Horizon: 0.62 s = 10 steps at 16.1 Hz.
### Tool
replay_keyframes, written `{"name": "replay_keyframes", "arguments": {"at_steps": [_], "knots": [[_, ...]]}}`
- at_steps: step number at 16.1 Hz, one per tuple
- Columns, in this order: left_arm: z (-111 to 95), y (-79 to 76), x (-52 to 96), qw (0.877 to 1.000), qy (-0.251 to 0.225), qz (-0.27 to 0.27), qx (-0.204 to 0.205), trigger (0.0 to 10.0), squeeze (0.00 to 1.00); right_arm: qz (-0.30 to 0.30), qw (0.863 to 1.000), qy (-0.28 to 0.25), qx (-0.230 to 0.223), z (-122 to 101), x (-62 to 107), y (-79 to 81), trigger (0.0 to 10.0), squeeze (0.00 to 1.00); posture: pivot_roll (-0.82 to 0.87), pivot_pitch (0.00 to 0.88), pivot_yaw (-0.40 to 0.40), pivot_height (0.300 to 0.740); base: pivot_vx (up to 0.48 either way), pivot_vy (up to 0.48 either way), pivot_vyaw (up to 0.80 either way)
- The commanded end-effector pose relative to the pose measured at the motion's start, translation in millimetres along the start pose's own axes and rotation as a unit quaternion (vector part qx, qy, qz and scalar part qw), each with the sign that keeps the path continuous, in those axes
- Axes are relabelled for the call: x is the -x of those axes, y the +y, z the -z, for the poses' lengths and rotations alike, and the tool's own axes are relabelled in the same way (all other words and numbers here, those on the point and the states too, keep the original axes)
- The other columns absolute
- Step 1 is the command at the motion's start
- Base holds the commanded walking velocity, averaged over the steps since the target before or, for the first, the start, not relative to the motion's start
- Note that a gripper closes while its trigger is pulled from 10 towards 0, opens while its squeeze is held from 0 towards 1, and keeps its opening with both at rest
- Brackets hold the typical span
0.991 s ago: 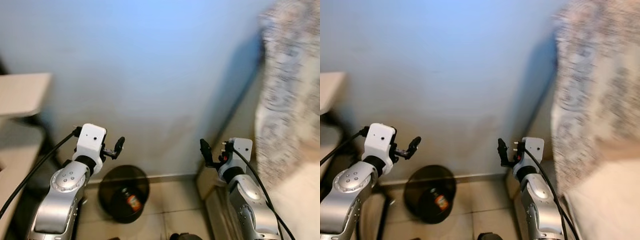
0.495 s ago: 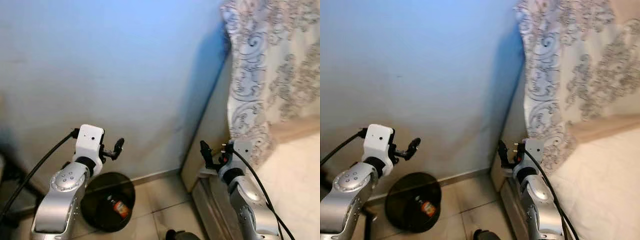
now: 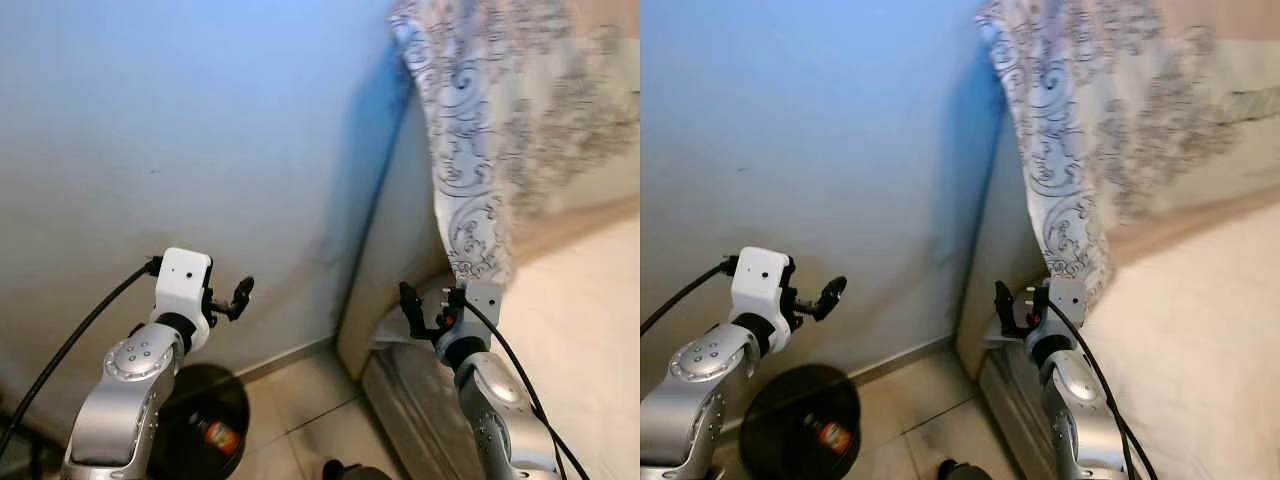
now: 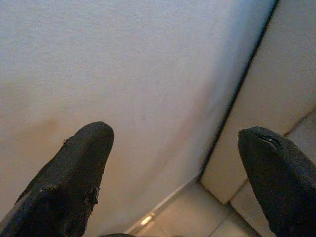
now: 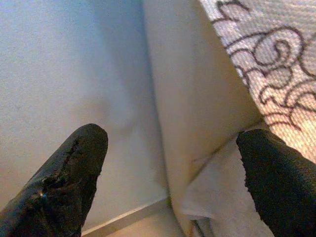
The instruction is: Clean up the room
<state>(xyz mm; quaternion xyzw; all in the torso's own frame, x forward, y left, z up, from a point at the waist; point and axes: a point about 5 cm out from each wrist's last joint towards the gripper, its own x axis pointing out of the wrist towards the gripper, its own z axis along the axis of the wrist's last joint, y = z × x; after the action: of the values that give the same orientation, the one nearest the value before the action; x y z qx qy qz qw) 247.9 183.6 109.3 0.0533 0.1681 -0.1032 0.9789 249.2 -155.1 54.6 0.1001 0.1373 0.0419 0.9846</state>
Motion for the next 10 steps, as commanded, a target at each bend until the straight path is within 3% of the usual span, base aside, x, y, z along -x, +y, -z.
{"name": "replay_keyframes", "arguments": {"at_steps": [1, 7, 10], "knots": [[-2.7, -2.6, 1.8, 1.000, -0.003, 0.003, 0.006, 10.0, 0.00, 0.009, 1.000, -0.006, 0.002, -3.3, 2.6, -4.4, 10.0, 1.00, 0.02, 0.000, -0.049, 0.740, 0.000, 0.000, -0.80], [-0.7, 0.3, 4.2, 0.999, -0.010, -0.012, -0.040, 10.0, 0.00, -0.010, 1.000, 0.011, 0.016, -0.4, 5.0, -5.2, 10.0, 1.00, 0.03, 0.000, -0.050, 0.740, 0.000, 0.000, -0.80], [0.6, 0.3, 6.8, 0.999, -0.007, 0.003, -0.048, 10.0, 0.00, -0.145, 0.982, 0.102, 0.071, 17.3, 11.5, 10.7, 10.0, 1.00, 0.03, 0.000, -0.047, 0.740, 0.000, 0.000, -0.79]]}}
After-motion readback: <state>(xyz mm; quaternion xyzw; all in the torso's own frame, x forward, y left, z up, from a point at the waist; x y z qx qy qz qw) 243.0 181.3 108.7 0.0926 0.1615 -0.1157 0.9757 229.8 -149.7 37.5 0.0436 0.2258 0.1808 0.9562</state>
